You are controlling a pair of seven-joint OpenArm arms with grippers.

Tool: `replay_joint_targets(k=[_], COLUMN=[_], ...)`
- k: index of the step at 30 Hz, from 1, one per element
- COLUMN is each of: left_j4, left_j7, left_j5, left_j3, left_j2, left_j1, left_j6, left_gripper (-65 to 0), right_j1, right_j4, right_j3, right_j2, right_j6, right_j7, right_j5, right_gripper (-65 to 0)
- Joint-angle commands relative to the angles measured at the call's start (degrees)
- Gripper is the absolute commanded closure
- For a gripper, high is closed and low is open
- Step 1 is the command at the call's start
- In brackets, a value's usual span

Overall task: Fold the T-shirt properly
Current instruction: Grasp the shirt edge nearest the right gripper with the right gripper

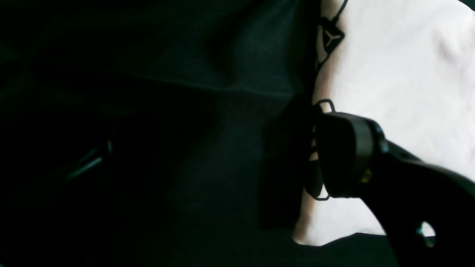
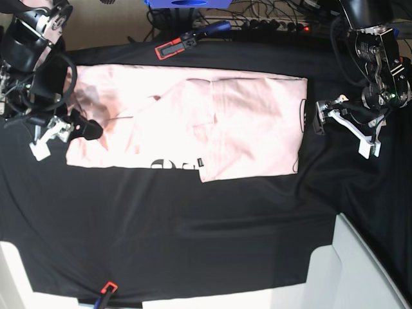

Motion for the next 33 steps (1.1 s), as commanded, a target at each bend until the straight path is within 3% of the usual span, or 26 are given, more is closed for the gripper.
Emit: replay_joint_targets(k=[1, 9, 14, 15, 25, 27, 31, 33], left_j4=[0.7, 0.7, 0.7, 0.7, 0.7, 0.7, 0.6, 0.6], left_j7=[-1.0, -1.0, -1.0, -1.0, -1.0, -1.0, -1.0, -1.0], left_j5=[-0.5, -0.5, -0.5, -0.5, -0.5, -0.5, -0.4, -0.4], left_j3=[-0.2, -0.1, -0.1, -0.1, 0.1, 0.1, 0.1, 0.1], left_j2=[-1.0, -1.0, -1.0, -1.0, -1.0, -1.0, -1.0, -1.0], left_j1=[-0.5, -0.5, -0.5, -0.5, -0.5, -0.5, -0.5, -0.5], left_j6=[-0.1, -0.1, -0.1, -0.1, -0.1, -0.1, -0.1, -0.1], left_gripper=[-65.0, -65.0, -65.0, -65.0, -65.0, -65.0, -65.0, -65.0], right_j1=[0.2, 0.2, 0.4, 0.4, 0.5, 0.5, 0.5, 0.6], right_j4=[0.3, 0.3, 0.1, 0.1, 0.0, 0.0, 0.0, 0.0], right_j3=[-0.2, -0.2, -0.2, -0.2, -0.3, -0.3, -0.2, -0.2], right_j2=[0.2, 0.2, 0.2, 0.2, 0.2, 0.2, 0.2, 0.2], right_j6=[-0.1, -0.1, -0.1, -0.1, -0.1, -0.1, -0.1, -0.1], right_j7=[-2.0, -2.0, -2.0, -2.0, -2.0, -2.1, -2.1, -2.0], right_j5=[-1.4, -1.5, -1.5, -1.5, -1.7, -1.7, -1.5, -1.4], right_gripper=[-45.6, -21.8, -0.3, 0.0, -3.3, -13.5, -43.2, -45.8])
